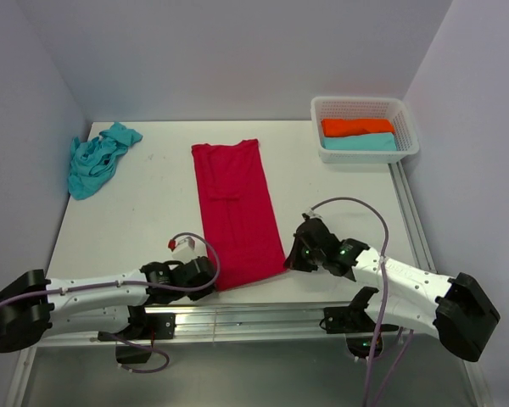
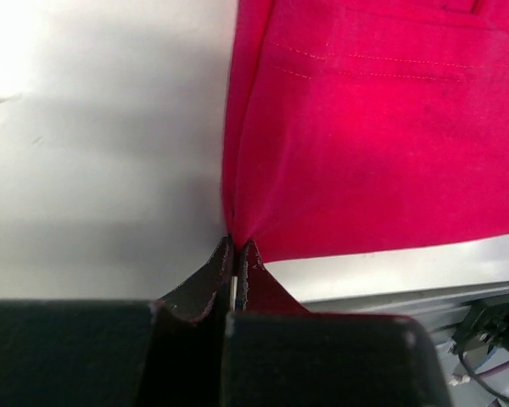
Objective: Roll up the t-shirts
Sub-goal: Roll the tshirt
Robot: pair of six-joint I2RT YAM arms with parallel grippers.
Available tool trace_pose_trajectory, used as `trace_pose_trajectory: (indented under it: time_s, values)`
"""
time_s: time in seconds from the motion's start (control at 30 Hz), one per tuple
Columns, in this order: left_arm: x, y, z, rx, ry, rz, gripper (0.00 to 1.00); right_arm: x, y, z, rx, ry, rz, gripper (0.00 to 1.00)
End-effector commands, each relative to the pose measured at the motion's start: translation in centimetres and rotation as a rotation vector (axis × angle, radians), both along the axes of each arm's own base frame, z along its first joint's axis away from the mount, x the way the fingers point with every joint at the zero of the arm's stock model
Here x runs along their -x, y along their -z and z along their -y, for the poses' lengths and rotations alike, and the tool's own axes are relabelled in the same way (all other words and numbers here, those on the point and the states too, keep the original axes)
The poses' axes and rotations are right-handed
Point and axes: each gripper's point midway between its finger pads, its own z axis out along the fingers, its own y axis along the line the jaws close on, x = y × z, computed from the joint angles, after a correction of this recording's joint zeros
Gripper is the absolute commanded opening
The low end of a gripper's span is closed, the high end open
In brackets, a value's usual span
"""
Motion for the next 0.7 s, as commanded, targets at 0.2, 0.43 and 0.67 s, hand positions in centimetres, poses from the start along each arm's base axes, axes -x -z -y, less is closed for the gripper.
trace_pose_trajectory:
  time_s: [0.2, 0.43, 0.67]
  values:
    - [-0.4, -4.1, -1.6, 0.008, -0.041, -0.084, 0.0, -0.4, -3.0, -0.4, 0.009, -0.076, -0.062, 0.0]
    - [-3.7, -6.8, -1.2, -0.033, -0.015, -0.078, 0.0, -1.8, -4.1, -0.3, 0.032, -0.108, -0.089, 0.0]
    - [-5.9, -7.3, -1.0, -0.025, -0.011, -0.12, 0.0, -4.2, -4.8, 0.0, 0.049, -0.099, -0.14, 0.0]
